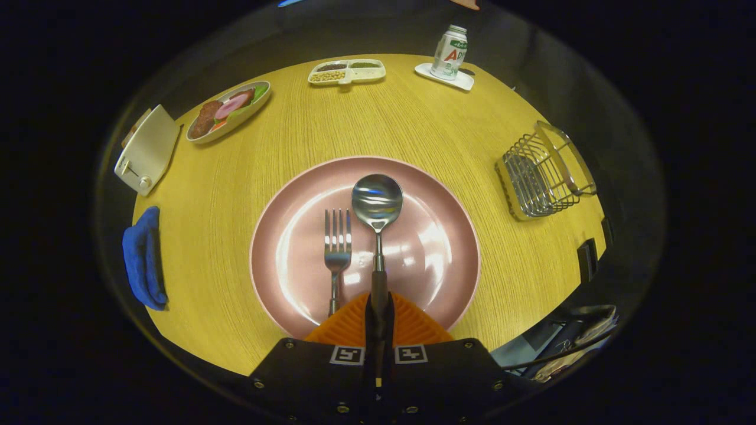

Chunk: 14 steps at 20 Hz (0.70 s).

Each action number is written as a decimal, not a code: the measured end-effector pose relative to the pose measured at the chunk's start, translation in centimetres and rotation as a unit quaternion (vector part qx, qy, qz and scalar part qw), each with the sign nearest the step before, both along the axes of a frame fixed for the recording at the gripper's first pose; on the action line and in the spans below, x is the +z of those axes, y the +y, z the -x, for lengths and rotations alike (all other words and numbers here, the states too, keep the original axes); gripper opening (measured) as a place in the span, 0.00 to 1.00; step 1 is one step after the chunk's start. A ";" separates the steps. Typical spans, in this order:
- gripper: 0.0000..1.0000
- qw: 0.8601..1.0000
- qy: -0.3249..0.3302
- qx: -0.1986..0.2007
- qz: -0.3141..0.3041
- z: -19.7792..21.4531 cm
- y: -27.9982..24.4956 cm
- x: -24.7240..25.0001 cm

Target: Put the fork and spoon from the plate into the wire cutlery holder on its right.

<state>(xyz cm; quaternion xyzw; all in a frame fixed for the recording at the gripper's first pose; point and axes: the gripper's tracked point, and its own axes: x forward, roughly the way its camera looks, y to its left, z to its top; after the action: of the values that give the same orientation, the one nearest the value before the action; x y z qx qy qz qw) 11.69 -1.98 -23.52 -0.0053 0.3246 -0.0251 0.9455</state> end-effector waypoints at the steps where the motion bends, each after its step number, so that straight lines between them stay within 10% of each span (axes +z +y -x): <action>1: 0.04 1.000 -0.004 0.003 0.010 0.2 0.0 0.6; 14: 0.04 0.996 -0.071 -0.019 0.058 2.0 -2.2 9.1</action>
<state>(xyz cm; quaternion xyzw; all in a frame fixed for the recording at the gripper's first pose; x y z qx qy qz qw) 9.74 -4.22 -14.38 -0.0527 0.2550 -0.0619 0.9635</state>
